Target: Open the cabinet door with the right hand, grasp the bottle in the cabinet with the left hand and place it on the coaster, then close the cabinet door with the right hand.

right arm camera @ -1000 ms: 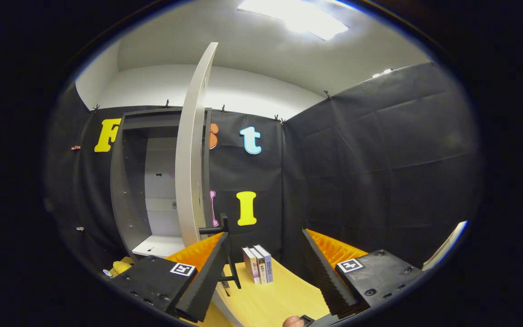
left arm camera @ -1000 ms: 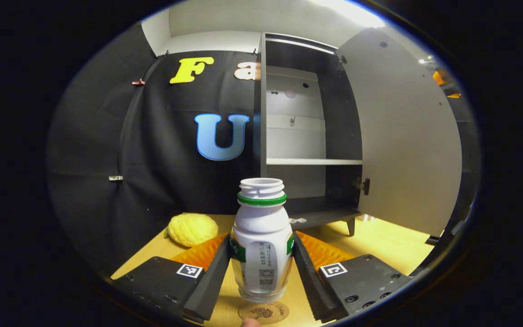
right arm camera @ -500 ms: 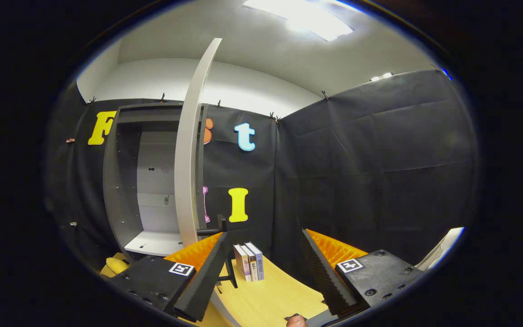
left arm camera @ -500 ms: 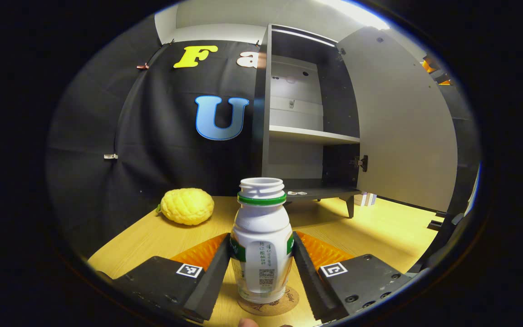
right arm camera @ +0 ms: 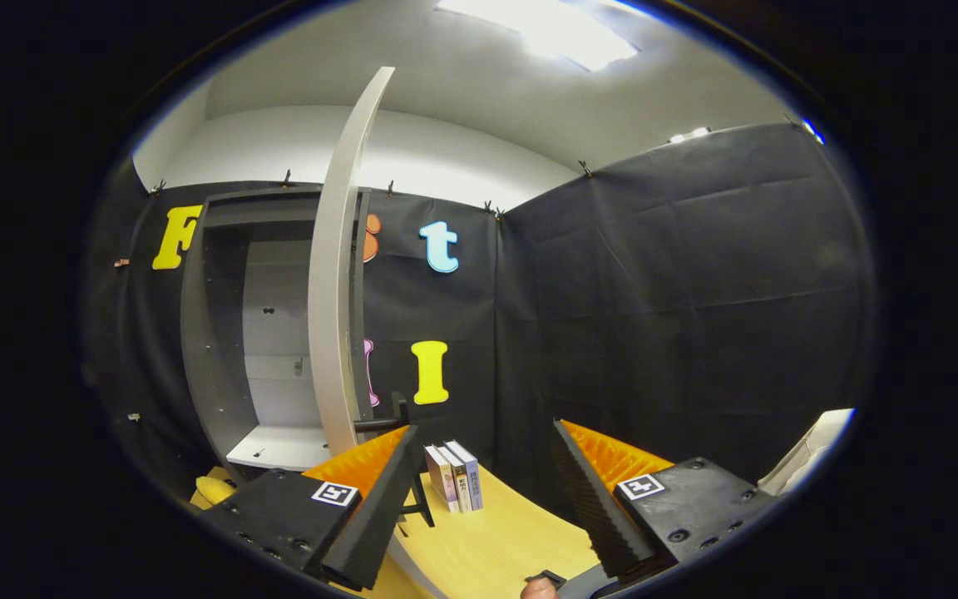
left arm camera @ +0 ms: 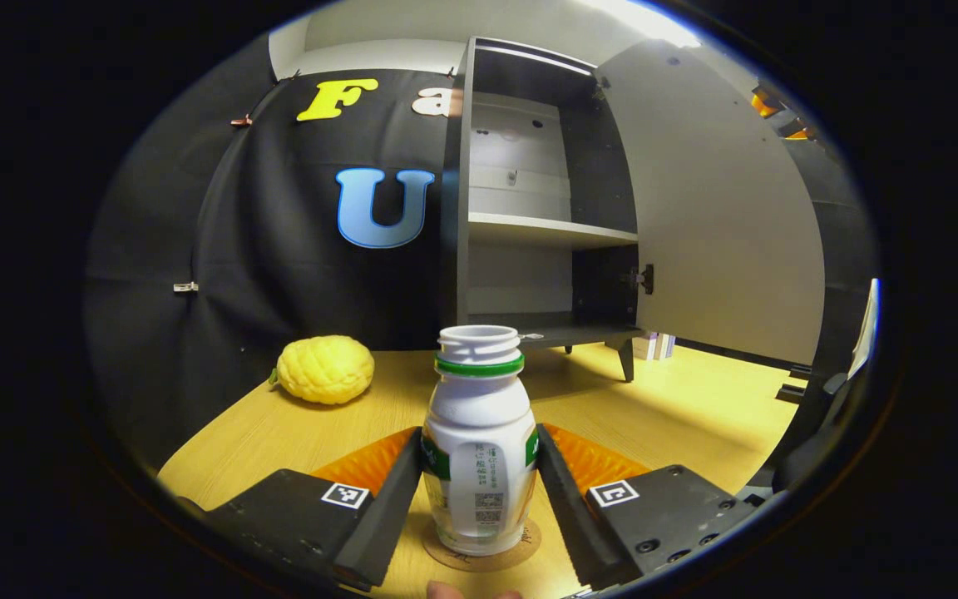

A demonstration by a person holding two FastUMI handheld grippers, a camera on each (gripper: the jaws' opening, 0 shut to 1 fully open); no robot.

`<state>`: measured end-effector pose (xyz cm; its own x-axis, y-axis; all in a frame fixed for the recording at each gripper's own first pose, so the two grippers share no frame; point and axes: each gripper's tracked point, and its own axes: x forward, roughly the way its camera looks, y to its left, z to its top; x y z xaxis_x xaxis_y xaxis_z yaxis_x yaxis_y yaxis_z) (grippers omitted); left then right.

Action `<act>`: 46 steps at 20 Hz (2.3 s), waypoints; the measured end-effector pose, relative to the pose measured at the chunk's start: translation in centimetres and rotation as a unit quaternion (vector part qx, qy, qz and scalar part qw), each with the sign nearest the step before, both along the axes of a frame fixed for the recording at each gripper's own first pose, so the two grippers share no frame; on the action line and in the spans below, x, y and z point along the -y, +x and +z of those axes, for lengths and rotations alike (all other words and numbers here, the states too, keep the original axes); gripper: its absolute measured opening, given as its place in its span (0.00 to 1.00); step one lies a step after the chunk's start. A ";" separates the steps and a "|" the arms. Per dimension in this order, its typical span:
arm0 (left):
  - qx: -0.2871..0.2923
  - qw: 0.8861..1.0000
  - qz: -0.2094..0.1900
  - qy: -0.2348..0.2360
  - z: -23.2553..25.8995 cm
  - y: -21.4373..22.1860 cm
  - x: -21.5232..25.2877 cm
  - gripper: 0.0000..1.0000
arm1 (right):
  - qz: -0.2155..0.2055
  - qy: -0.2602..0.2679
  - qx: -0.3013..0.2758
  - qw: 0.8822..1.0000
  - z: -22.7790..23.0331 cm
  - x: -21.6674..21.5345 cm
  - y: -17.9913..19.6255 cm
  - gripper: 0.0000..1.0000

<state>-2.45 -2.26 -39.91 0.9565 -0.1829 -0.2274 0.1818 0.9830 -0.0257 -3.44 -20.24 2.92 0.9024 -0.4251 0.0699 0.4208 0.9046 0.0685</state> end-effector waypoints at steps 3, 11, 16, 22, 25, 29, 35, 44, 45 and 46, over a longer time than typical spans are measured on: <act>-0.009 1.000 0.011 -0.005 0.0 -0.4 -0.3 0.88 | 0.002 0.001 -0.002 1.000 0.0 0.2 -0.2 0.97; -0.026 1.000 0.000 0.012 0.9 -2.6 0.2 0.95 | 0.023 0.008 0.000 1.000 -0.5 0.5 -0.1 0.97; -0.033 0.999 0.028 0.016 3.5 -4.8 0.9 0.96 | 0.046 0.030 0.014 0.998 -0.3 1.7 -0.2 0.97; -0.020 0.999 0.047 0.011 11.2 -7.1 4.0 0.95 | 0.109 0.021 0.012 0.994 -0.2 1.4 0.0 0.97; -0.016 0.998 0.054 -0.016 16.5 -7.5 5.5 0.94 | 0.131 0.041 0.000 0.991 -0.9 1.7 0.1 0.97; 0.014 0.996 0.082 -0.035 25.0 -7.4 5.9 0.96 | 0.161 0.052 -0.004 0.986 -1.1 1.0 0.1 0.97; 0.036 0.994 0.100 -0.020 33.3 -6.6 6.1 0.95 | 0.196 0.063 -0.022 0.978 -1.8 -0.7 0.5 0.98; 0.052 0.992 0.113 -0.011 37.9 -5.8 5.3 0.95 | 0.196 0.047 -0.026 0.979 -1.7 -3.0 0.3 0.97; 0.058 0.992 0.115 -0.011 38.3 -5.6 5.1 0.95 | 0.194 0.039 -0.028 0.980 -1.8 -3.1 0.3 0.97; 0.064 0.991 0.114 -0.013 38.6 -5.5 5.2 0.92 | 0.191 0.034 -0.025 0.981 -1.7 -3.4 0.2 0.98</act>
<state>-7.96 -7.42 -1.36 0.9943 0.0367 -0.1000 -0.0410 0.9983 -0.0421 -3.25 -16.86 1.23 0.9983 -0.0573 0.0045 0.0563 0.9910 0.1215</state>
